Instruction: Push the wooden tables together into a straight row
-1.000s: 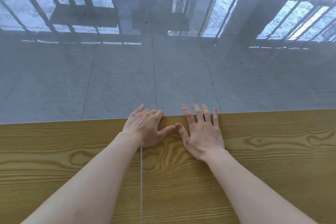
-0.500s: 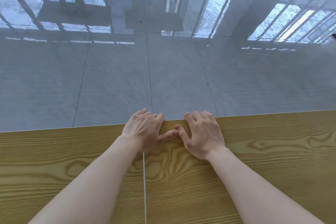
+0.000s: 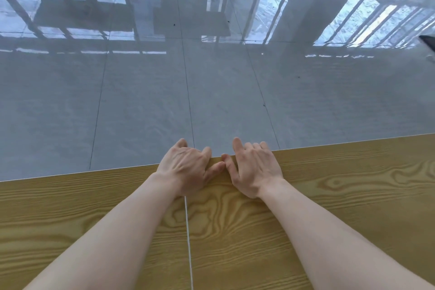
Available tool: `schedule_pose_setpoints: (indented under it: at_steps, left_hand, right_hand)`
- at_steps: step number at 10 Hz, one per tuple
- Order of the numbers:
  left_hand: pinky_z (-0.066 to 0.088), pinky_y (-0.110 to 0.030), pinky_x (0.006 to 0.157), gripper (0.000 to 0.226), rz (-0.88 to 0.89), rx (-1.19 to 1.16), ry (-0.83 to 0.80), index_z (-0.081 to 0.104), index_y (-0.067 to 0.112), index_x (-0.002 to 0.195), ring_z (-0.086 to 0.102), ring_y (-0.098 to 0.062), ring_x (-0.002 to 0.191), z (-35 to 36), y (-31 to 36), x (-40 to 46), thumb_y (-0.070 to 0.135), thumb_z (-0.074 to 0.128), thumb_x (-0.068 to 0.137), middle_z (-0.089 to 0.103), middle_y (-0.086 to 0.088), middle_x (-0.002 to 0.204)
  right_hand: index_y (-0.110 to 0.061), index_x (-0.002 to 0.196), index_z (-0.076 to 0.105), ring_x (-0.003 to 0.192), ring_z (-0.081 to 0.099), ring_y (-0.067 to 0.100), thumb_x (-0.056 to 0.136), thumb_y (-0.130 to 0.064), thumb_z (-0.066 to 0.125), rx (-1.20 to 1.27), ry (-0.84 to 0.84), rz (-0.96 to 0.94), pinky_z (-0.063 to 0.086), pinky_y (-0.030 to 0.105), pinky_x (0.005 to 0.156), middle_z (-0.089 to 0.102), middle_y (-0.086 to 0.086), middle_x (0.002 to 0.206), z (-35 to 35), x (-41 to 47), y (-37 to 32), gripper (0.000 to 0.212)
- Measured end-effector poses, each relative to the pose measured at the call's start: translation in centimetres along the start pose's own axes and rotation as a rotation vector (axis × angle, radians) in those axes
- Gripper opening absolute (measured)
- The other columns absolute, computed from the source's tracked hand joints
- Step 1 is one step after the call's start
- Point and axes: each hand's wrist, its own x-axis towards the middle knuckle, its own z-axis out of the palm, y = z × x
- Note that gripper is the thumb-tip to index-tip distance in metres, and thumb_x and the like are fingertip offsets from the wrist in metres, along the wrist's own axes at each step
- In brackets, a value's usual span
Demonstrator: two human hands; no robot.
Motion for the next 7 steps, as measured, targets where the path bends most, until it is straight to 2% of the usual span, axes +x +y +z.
schedule_pose_setpoints:
  at_steps: [1, 2, 3, 4, 5, 6, 7]
  left_hand:
    - [0.034, -0.041, 0.092, 0.067, 0.015, -0.006, -0.009, 0.041, 0.019, 0.084, 0.048, -0.025, 0.058, -0.1, -0.5, -0.2, 0.069, -0.002, 0.093, 0.065, -0.002, 0.066]
    - [0.034, -0.039, 0.091, 0.07, 0.021, -0.046, -0.029, 0.039, 0.019, 0.083, 0.05, -0.024, 0.059, -0.3, -0.7, -0.1, 0.072, -0.007, 0.092, 0.06, 0.0, 0.062]
    - [0.034, -0.039, 0.09, 0.069, 0.002, -0.047, -0.032, 0.037, 0.021, 0.081, 0.049, -0.022, 0.062, -0.3, -0.6, 0.1, 0.073, -0.007, 0.089, 0.054, 0.003, 0.062]
    - [0.035, -0.039, 0.089, 0.069, -0.037, 0.025, 0.013, 0.041, 0.023, 0.084, 0.056, -0.021, 0.077, -0.4, -0.3, -0.6, 0.072, -0.006, 0.091, 0.059, 0.005, 0.073]
    - [0.038, -0.041, 0.093, 0.07, -0.097, 0.106, 0.051, 0.054, 0.023, 0.098, 0.057, -0.024, 0.093, -0.4, 0.1, -1.2, 0.069, 0.002, 0.095, 0.064, 0.003, 0.091]
    - [0.032, -0.046, 0.112, 0.066, -0.163, 0.063, 0.144, 0.056, 0.021, 0.129, 0.056, -0.027, 0.113, 0.2, 0.1, -2.7, 0.064, 0.016, 0.099, 0.065, -0.002, 0.116]
    - [0.018, -0.049, 0.123, 0.067, -0.281, 0.005, 0.241, 0.043, 0.018, 0.146, 0.045, -0.028, 0.137, 0.8, 1.9, -5.3, 0.062, 0.022, 0.1, 0.055, -0.005, 0.142]
  right_hand:
    - [-0.013, 0.127, 0.041, 0.083, 0.058, 0.032, 0.097, -0.056, 0.005, 0.005, -0.017, -0.002, 0.037, 0.044, 0.088, 0.065, 0.01, 0.091, -0.2, 0.5, -0.5, 0.064]
    - [-0.013, 0.124, 0.042, 0.078, 0.054, 0.03, 0.1, -0.055, 0.009, 0.036, 0.001, 0.015, 0.037, 0.044, 0.085, 0.064, 0.01, 0.088, 0.0, 0.6, -0.3, 0.058]
    - [-0.013, 0.119, 0.045, 0.076, 0.046, 0.028, 0.1, -0.056, 0.006, 0.05, 0.057, 0.043, 0.038, 0.043, 0.083, 0.06, 0.009, 0.087, 0.8, 0.1, -0.2, 0.061]
    - [-0.015, 0.119, 0.049, 0.086, 0.053, 0.03, 0.1, -0.056, 0.007, 0.079, 0.083, 0.018, 0.04, 0.045, 0.092, 0.061, 0.008, 0.095, 1.4, -0.3, -0.3, 0.062]
    - [-0.016, 0.138, 0.046, 0.118, 0.054, 0.034, 0.101, -0.059, 0.005, 0.094, 0.085, 0.015, 0.023, 0.053, 0.12, 0.063, 0.011, 0.117, 1.4, -0.5, 0.2, 0.069]
    - [-0.018, 0.158, 0.028, 0.151, 0.028, 0.035, 0.102, -0.06, 0.006, 0.068, 0.091, 0.061, 0.007, 0.057, 0.126, 0.048, 0.018, 0.152, 1.5, -2.0, 1.0, 0.073]
    - [-0.021, 0.162, 0.017, 0.157, 0.012, 0.032, 0.103, -0.064, 0.012, 0.103, 0.098, 0.047, 0.005, 0.055, 0.127, 0.028, 0.019, 0.166, 1.2, -4.7, 1.4, 0.073]
